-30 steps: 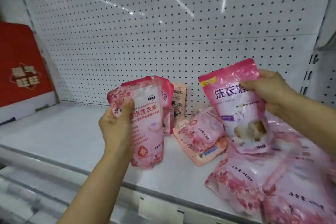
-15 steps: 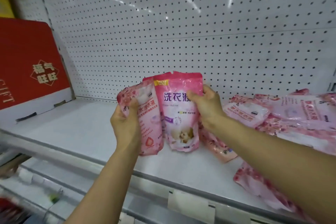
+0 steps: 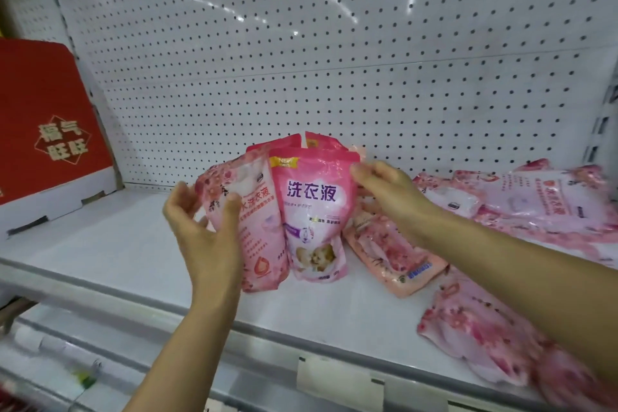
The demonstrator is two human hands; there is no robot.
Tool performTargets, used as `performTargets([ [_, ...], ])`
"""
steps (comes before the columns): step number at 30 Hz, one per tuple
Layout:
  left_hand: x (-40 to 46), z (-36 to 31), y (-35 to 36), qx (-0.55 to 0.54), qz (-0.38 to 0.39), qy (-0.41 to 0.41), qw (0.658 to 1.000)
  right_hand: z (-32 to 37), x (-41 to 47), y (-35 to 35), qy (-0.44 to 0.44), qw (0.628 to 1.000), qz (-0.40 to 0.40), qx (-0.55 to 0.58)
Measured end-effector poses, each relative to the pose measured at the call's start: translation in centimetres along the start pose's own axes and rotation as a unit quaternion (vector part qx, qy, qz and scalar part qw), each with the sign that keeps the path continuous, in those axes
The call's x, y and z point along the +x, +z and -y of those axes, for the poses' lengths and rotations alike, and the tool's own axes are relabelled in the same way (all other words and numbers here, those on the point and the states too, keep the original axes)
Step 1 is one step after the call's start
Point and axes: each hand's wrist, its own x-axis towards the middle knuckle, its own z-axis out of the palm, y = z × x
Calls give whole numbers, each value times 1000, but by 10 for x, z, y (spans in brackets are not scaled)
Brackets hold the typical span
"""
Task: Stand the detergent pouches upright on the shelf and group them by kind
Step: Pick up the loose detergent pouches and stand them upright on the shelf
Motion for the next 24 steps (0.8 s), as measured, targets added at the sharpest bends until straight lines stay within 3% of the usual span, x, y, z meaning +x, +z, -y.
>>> performTargets([
  [2,-9,-8,1,69,-41,146,986,1,3,-35,-14,994,-25,-102],
  [4,-17,-16,10,114,-16,302,946,-4,13,-79,-2,967,-70,-247],
  [7,-25,-28,34,165,92,419,888,-24,27,-133,108,867,-104,-475],
  [9,-22,-35,51,234,168,432,855,-31,29,-149,152,842,-95,-510],
  [12,-6,-46,70,381,261,408,788,-34,37,-150,172,863,-102,-463],
  [14,6,-53,78,436,311,358,765,-31,43,-147,185,882,-102,-421],
  [18,19,-57,80,465,340,338,744,-8,42,-132,146,897,-83,-408],
  [22,24,-55,70,469,330,335,747,34,25,-105,48,965,-67,-248],
  [24,23,-55,62,465,328,335,751,54,14,-87,-33,953,-51,-298],
])
